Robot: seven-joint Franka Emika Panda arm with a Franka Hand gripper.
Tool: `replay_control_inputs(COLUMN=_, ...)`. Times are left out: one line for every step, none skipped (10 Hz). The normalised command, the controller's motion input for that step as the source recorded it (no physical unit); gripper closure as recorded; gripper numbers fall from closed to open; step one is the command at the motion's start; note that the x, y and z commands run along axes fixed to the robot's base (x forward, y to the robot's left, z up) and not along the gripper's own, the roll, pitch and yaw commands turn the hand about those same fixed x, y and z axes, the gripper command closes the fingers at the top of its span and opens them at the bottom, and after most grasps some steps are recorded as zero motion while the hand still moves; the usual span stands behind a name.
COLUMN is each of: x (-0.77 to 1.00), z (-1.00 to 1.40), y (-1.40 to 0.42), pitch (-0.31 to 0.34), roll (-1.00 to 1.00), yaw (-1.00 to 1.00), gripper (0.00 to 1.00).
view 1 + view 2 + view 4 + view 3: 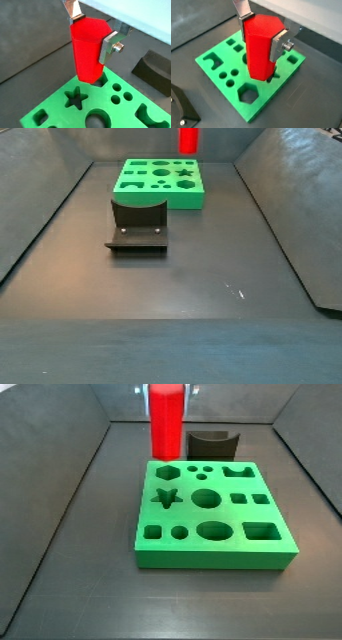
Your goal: Insert the hexagon object.
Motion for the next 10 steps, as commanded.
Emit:
replay_control_inputs(x=0.07, z=-0.67, y=0.24, pitch=-0.02, roll=0.0, yaw=0.0, gripper=1.0)
replay_control_inputs(x=0.07, z=-0.56, y=0.13, pitch=-0.044, roll=-0.06, yaw=0.16, gripper=1.0)
replay_control_inputs(x=0.0, z=-0.29, y=0.07, pitch=-0.044, roll=-0.18, yaw=0.06, gripper=1.0)
replay_control_inputs(x=0.0, z=-0.27, y=0.07, pitch=-0.036, roll=-0.17, yaw=0.08, gripper=1.0)
replay_control_inputs(x=0.0, z=-0.37, y=0.21, pitch=-0.011, roll=-0.04, yaw=0.0, gripper=1.0)
replay_control_inputs(x=-0.02, z=-0.3, y=0.37, pitch=-0.003, roll=0.06, yaw=0.0, gripper=1.0)
replay_control_inputs(x=0.0, z=-0.19, y=0.3, pitch=0.0, roll=0.05, yaw=0.0, gripper=1.0)
replay_control_inputs(x=0.07, z=-0.22, y=0.25, pitch=0.0, roll=0.1, yaw=0.0, gripper=1.0)
replay_control_inputs(x=0.21, z=-0.28, y=0.02, pitch=0.026, roll=0.1, yaw=-0.08, gripper=1.0)
replay_control_inputs(x=0.19, z=-0.29, y=0.0, pitch=0.024, roll=0.1, yaw=-0.15, gripper=1.0)
